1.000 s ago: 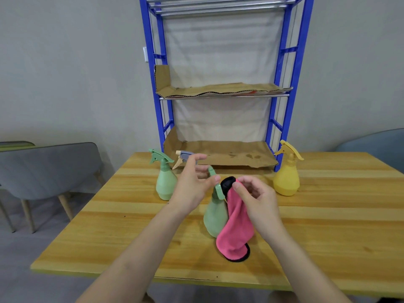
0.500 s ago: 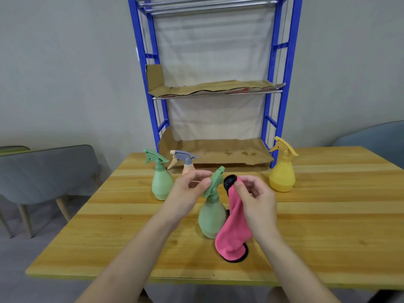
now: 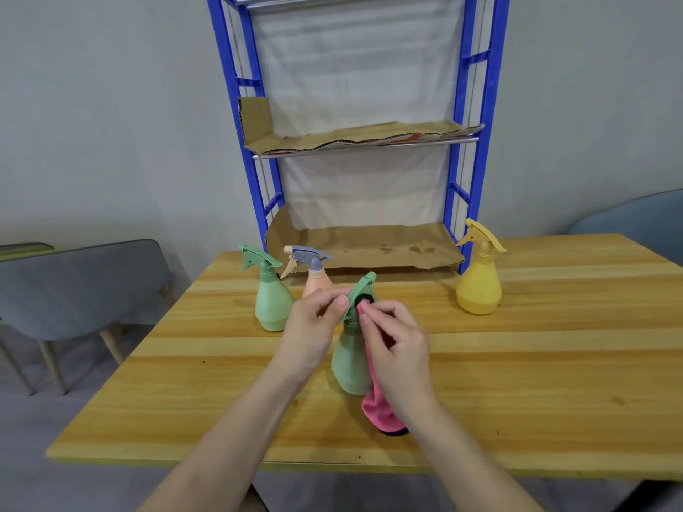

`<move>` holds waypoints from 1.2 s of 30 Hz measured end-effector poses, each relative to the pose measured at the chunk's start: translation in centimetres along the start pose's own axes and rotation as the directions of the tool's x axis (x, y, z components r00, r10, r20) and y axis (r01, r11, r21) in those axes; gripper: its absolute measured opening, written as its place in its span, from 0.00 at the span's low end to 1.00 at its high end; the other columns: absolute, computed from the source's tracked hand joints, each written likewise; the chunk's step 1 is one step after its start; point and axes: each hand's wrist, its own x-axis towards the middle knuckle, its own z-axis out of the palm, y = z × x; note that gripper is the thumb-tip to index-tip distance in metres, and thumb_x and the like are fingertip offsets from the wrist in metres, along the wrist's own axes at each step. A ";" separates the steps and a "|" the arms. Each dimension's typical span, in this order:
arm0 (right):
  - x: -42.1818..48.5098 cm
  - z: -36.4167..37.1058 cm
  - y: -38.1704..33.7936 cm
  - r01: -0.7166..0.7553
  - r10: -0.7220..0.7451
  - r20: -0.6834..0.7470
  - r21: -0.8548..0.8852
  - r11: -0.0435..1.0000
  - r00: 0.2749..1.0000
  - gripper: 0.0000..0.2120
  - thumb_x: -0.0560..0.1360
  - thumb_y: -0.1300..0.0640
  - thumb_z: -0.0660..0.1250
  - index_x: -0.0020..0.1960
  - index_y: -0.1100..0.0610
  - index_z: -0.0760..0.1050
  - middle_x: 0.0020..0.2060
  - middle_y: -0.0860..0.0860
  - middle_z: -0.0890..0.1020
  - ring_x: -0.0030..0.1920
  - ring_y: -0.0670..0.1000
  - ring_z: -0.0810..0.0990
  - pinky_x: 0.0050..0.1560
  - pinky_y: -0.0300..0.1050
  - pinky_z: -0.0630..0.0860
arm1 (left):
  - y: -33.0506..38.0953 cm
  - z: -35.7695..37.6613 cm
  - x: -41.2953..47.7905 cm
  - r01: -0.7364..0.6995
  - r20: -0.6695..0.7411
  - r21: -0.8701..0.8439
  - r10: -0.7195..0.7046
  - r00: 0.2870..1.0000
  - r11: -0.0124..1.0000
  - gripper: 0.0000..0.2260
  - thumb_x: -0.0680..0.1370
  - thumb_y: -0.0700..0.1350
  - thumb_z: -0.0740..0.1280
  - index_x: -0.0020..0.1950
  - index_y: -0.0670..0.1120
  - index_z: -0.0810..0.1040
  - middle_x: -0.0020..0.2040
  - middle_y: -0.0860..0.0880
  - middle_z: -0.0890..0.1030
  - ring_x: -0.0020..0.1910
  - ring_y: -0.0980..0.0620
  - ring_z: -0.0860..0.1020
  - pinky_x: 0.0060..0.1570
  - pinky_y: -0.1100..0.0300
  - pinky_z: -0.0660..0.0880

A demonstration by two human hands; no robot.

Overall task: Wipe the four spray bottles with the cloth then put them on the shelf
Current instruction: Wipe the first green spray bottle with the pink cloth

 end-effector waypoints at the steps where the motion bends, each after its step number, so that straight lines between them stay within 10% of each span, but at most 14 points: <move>1: -0.1 0.0 0.1 0.041 -0.041 -0.004 -0.019 0.999 0.999 0.10 0.79 0.65 0.70 0.58 0.60 0.86 0.49 0.50 0.83 0.51 0.47 0.83 0.51 0.42 0.80 | 0.1 0.0 -0.1 -0.008 0.007 0.007 0.008 1.000 1.000 0.11 0.85 0.41 0.65 0.63 0.48 0.84 0.57 0.55 0.86 0.61 0.57 0.82 0.62 0.61 0.77; 8: 1.7 -0.2 -0.2 -0.089 0.088 -0.076 -0.011 0.996 0.993 0.08 0.80 0.63 0.71 0.55 0.56 0.87 0.46 0.46 0.84 0.48 0.44 0.83 0.48 0.35 0.77 | -0.4 -0.1 0.0 -0.086 0.030 0.125 0.083 0.996 0.988 0.15 0.85 0.43 0.65 0.62 0.62 0.84 0.53 0.46 0.82 0.57 0.49 0.79 0.62 0.55 0.77; 13: 0.1 0.1 0.1 0.046 -0.045 0.011 -0.057 0.997 0.999 0.09 0.79 0.62 0.70 0.57 0.60 0.86 0.47 0.49 0.82 0.48 0.46 0.82 0.48 0.41 0.79 | 0.0 0.1 -0.1 -0.066 0.008 0.096 0.066 0.998 0.993 0.18 0.85 0.40 0.64 0.57 0.65 0.82 0.49 0.64 0.83 0.55 0.63 0.79 0.57 0.68 0.73; 22: 1.2 0.3 0.1 -0.011 0.010 -0.010 -0.041 0.999 1.000 0.07 0.79 0.63 0.71 0.55 0.59 0.87 0.45 0.48 0.81 0.47 0.45 0.82 0.49 0.44 0.79 | -0.5 0.0 0.1 -0.057 -0.005 0.079 0.057 0.998 0.995 0.18 0.84 0.42 0.66 0.56 0.68 0.83 0.52 0.44 0.81 0.56 0.49 0.79 0.62 0.57 0.76; 30: -1.3 -0.6 2.3 0.324 -0.308 0.117 -0.166 0.931 0.944 0.10 0.80 0.66 0.71 0.60 0.65 0.83 0.52 0.55 0.82 0.53 0.54 0.81 0.51 0.50 0.80 | 0.1 -0.5 -0.4 0.001 0.058 -0.025 0.000 0.998 1.000 0.12 0.85 0.41 0.64 0.65 0.48 0.84 0.58 0.58 0.86 0.62 0.58 0.81 0.64 0.62 0.76; 36: -0.3 0.2 1.7 0.252 -0.254 0.007 -0.157 0.955 0.967 0.10 0.80 0.65 0.70 0.60 0.63 0.84 0.51 0.54 0.83 0.52 0.54 0.82 0.50 0.50 0.80 | -0.2 -0.1 -0.3 -0.011 0.049 -0.040 0.013 0.999 0.999 0.13 0.85 0.39 0.64 0.65 0.47 0.84 0.60 0.53 0.86 0.63 0.58 0.81 0.61 0.64 0.76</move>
